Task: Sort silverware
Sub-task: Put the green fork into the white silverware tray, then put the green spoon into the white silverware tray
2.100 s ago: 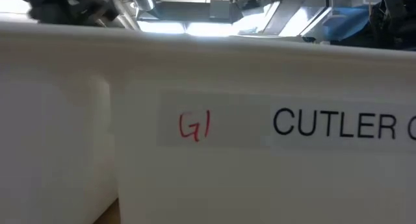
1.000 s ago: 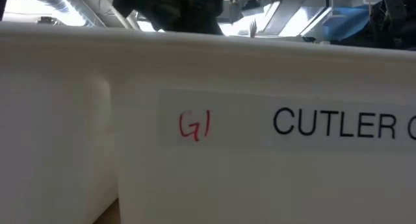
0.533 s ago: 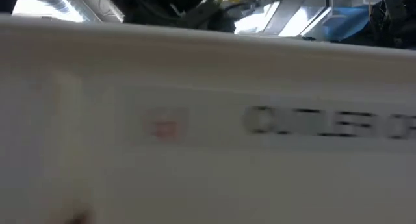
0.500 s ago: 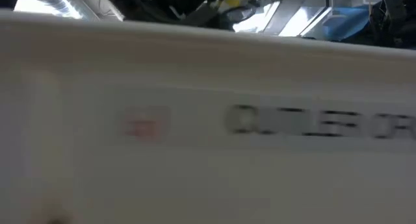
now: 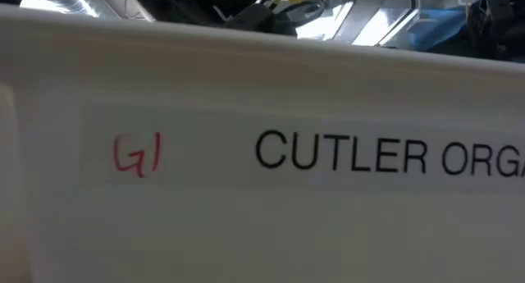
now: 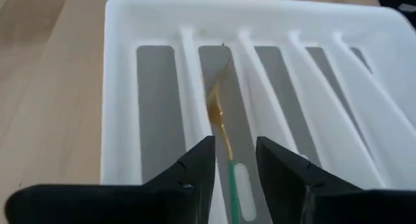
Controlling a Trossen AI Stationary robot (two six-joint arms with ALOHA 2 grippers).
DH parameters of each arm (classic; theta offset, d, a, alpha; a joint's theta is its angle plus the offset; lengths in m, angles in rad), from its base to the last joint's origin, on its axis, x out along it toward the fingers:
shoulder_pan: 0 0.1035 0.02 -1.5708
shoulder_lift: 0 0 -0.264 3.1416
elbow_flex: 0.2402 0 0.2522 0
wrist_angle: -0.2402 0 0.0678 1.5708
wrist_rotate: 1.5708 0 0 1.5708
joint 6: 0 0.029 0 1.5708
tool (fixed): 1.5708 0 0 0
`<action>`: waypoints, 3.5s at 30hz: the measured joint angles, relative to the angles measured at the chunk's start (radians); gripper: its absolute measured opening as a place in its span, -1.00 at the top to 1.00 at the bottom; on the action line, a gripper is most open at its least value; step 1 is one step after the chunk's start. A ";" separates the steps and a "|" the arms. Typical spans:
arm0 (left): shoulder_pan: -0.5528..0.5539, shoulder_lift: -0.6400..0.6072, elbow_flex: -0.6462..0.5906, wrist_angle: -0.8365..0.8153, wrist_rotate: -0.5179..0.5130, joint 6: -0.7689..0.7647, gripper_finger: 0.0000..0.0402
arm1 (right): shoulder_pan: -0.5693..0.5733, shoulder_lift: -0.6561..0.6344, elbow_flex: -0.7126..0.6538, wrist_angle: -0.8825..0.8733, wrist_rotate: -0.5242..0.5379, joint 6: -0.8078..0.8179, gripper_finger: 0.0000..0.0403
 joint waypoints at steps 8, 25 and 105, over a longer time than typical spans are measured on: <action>0.062 -0.103 0.000 -0.038 0.006 0.007 0.53 | -0.001 0.126 0.043 0.062 0.003 -0.077 0.51; 0.231 -0.372 0.001 -0.324 0.016 -0.064 0.55 | -0.291 0.832 0.387 -0.027 -0.307 -0.231 0.51; 0.416 -0.401 -0.075 -0.603 0.011 0.298 0.55 | -0.383 1.634 1.035 -0.473 -1.013 0.174 0.97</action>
